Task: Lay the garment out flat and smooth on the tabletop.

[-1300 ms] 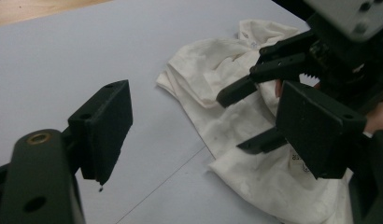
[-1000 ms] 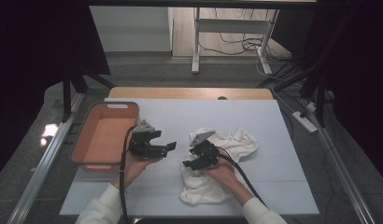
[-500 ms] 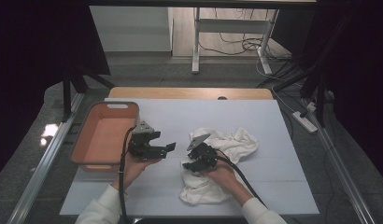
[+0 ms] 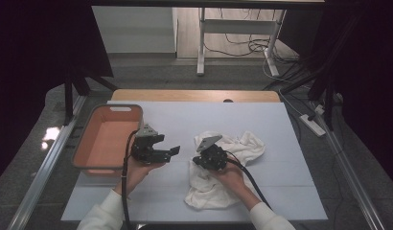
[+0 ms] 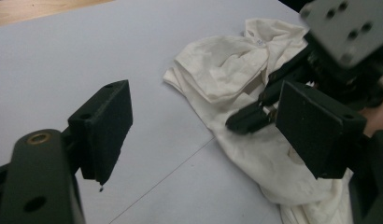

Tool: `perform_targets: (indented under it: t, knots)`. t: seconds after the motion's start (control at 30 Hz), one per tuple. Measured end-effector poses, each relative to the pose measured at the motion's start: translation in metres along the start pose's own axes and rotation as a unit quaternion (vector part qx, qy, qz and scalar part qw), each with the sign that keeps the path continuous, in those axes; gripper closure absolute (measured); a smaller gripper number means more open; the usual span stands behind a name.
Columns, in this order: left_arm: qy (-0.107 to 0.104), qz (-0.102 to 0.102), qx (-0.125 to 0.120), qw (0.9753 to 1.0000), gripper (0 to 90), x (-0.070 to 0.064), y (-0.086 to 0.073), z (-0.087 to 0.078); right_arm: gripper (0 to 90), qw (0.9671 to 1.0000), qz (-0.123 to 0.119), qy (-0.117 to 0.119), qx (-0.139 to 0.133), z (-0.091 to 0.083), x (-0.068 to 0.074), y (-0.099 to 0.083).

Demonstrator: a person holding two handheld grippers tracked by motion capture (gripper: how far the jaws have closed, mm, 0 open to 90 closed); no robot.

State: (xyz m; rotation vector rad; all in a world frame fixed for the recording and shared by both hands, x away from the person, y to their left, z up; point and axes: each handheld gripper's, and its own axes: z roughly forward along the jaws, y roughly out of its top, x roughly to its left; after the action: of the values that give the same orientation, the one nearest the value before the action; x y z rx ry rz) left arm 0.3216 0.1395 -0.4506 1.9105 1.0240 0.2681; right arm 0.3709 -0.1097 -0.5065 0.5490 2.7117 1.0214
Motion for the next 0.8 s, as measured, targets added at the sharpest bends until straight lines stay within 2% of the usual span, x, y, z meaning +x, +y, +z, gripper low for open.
perform_targets:
  t: [0.03,0.17,0.4,0.53,0.67,0.8]
  knots:
    - [0.0,0.0,0.001,1.0,19.5,0.0,0.0,0.0,88.4,0.9998,0.007,-0.01,-0.015,-0.005,-0.004,-0.001]
    - [-0.001,0.0,0.002,1.0,19.5,-0.002,0.0,0.001,88.4,0.9976,0.034,-0.04,-0.046,-0.021,-0.017,-0.004]
    - [-0.002,0.0,0.006,1.0,19.5,-0.002,-0.001,0.004,88.3,0.9931,0.066,-0.063,-0.073,-0.044,-0.039,-0.012]
    - [-0.003,0.001,0.007,1.0,19.5,-0.003,-0.001,0.004,88.3,0.99,0.084,-0.08,-0.08,-0.054,-0.049,-0.017]
    - [-0.005,0.003,0.012,0.9999,19.5,-0.004,-0.002,0.007,88.3,0.9879,0.093,-0.095,-0.078,-0.06,-0.056,-0.023]
    - [-0.007,0.005,0.018,0.9998,19.5,-0.005,-0.003,0.01,88.3,0.9845,0.11,-0.114,-0.076,-0.064,-0.065,-0.031]
